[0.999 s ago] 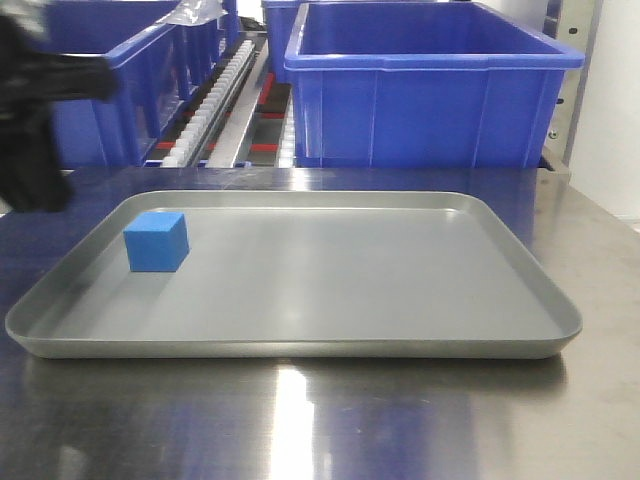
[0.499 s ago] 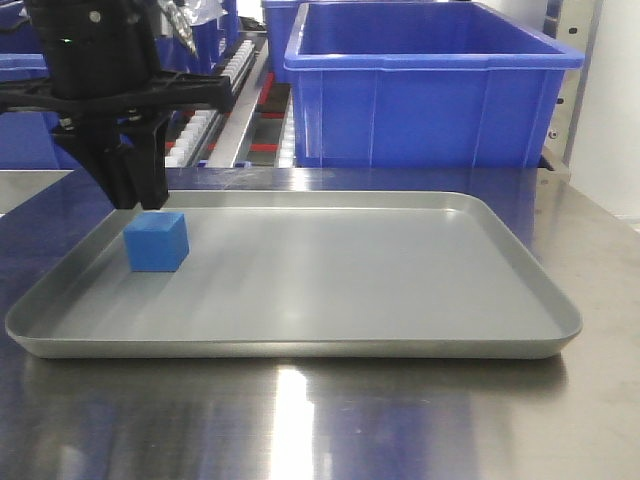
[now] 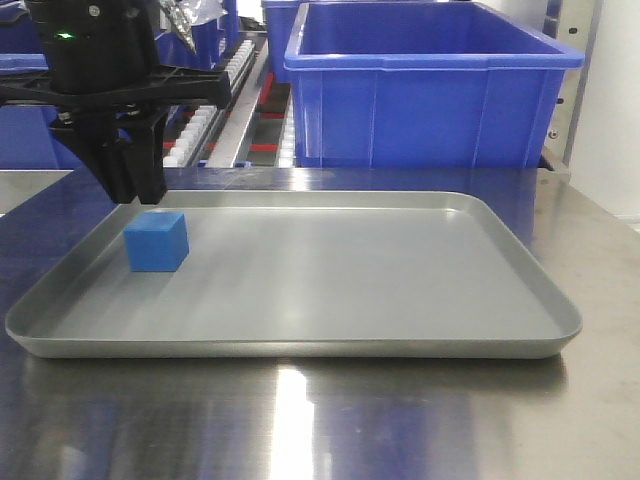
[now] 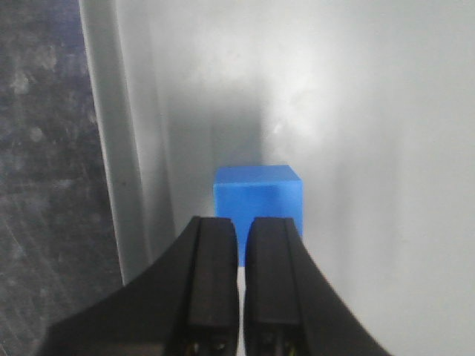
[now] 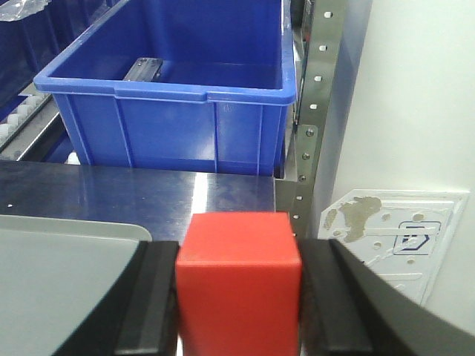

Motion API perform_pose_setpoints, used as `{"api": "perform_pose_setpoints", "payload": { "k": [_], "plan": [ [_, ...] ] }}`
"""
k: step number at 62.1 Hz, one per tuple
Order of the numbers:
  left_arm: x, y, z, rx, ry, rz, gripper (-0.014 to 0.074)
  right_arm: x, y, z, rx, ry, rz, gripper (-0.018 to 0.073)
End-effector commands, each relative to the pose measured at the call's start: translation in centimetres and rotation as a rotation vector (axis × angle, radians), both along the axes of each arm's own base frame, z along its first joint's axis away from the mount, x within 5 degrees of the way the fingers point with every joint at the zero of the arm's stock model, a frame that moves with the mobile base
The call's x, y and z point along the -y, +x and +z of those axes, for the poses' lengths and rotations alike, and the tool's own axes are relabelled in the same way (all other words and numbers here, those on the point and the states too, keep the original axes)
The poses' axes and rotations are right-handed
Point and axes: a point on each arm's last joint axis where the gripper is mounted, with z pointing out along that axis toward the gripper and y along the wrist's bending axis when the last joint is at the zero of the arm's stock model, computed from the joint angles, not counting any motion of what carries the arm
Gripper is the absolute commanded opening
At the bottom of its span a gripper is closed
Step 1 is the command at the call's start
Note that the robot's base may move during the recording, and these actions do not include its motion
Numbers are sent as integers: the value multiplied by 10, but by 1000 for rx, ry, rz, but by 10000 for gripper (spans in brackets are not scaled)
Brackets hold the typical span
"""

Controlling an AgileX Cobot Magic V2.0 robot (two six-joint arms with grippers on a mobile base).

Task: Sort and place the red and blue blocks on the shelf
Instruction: 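Move the open left gripper above the blue cube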

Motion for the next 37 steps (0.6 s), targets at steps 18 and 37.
{"api": "perform_pose_setpoints", "payload": {
  "k": [18,37],
  "plan": [
    [2,1,27,128,-53,-6,126,1,0,17,110,-6,-9,52],
    [2,-4,25,71,-54,6,127,1,0,17,110,-6,-9,52]
  ]
}}
